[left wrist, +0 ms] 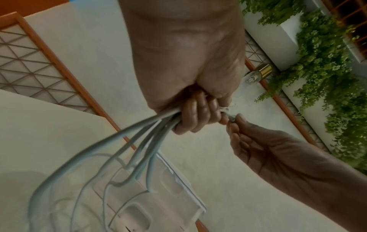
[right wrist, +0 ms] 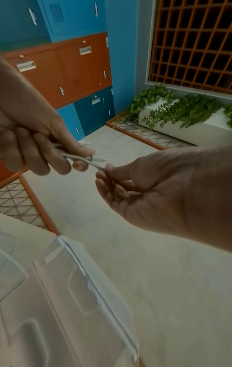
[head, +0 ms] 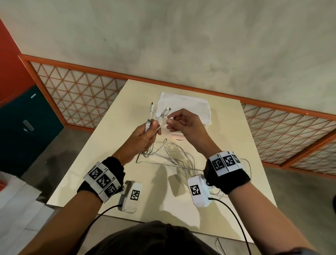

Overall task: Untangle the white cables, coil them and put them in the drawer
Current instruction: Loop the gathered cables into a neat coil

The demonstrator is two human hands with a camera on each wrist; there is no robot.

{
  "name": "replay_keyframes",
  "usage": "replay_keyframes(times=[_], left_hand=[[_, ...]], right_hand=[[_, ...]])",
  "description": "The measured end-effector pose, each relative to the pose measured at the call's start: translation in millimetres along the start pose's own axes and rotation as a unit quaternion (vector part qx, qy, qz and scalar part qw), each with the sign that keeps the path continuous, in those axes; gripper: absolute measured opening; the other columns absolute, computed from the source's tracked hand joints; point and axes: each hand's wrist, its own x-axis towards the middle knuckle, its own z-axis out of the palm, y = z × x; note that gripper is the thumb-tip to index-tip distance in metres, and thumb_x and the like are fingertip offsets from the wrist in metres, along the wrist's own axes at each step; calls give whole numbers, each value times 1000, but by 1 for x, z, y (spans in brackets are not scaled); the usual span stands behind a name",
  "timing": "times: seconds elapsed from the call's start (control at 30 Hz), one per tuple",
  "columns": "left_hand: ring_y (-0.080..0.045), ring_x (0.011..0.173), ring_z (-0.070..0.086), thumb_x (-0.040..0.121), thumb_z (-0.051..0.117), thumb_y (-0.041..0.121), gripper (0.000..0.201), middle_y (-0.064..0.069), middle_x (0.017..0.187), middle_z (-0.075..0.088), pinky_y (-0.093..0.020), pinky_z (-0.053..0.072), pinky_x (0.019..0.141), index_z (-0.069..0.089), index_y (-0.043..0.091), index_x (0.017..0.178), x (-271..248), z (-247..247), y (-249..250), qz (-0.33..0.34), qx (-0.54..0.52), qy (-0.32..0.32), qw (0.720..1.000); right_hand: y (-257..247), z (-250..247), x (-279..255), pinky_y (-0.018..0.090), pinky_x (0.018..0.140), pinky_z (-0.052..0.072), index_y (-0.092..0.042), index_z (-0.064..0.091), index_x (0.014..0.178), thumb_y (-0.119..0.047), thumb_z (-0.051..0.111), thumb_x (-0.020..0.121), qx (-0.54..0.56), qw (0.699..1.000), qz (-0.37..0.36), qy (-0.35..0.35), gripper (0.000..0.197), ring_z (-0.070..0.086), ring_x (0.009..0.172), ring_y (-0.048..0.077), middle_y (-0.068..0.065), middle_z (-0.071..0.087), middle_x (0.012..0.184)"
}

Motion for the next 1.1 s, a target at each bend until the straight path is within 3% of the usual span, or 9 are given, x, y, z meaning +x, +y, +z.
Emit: replay_keyframes(times=[0.17,0.3,0.47,0.67,0.77,0.9,1.0,1.1], left_hand=[[-7,42,26,102,33,36,40,1,53,31,-16,26,42,53,3,92,-3,4,4,17,60,-17,998],[-7,43,27,103,32,34,39,-5,56,31,-16,28,43,53,3,91,-3,7,5,22,77,-29,996],[-8,45,37,102,33,39,36,-4,58,44,-19,34,44,59,20,85,-2,10,1,4,83,-23,996],[-8,44,34,101,36,38,36,6,52,45,-20,32,46,56,15,83,1,16,1,12,65,16,998],[-5,44,33,102,35,36,35,9,51,41,-21,28,46,53,14,83,2,18,2,-1,33,-9,999],[-5,45,41,103,32,33,36,7,55,55,-17,38,45,61,15,88,1,18,5,-25,6,-66,998],[-4,46,35,103,33,32,34,8,56,46,-19,34,47,57,14,88,5,18,5,-28,-7,-76,997],[-5,46,29,102,34,35,32,9,55,37,-18,29,47,52,16,83,9,21,4,-29,-6,-46,999]], right_hand=[[-2,3,0,24,66,55,-3,49,110,-1,66,84,40,998,-18,50,32,60,70,20,4,57,72],[-1,-2,-2,20,70,54,-7,54,125,-10,61,90,33,999,9,-3,36,63,72,14,6,55,84],[0,-6,-4,20,67,54,-2,60,106,-8,59,91,37,999,9,-9,16,65,67,15,5,55,81],[0,-11,-1,19,64,53,0,62,106,-8,61,89,8,1000,4,0,18,65,67,12,6,56,80],[0,-11,1,19,63,53,1,63,112,-6,62,88,-1,1000,-11,10,24,63,65,12,4,57,76],[3,-13,4,21,63,52,1,65,107,-6,65,85,-11,1000,-11,10,23,63,65,18,3,57,69],[4,-11,4,25,64,54,-8,65,110,-13,64,88,-48,997,-35,40,22,65,66,15,4,60,83],[9,-12,4,24,75,55,-20,67,108,-21,66,87,-166,979,-100,57,21,65,85,16,5,52,108]])
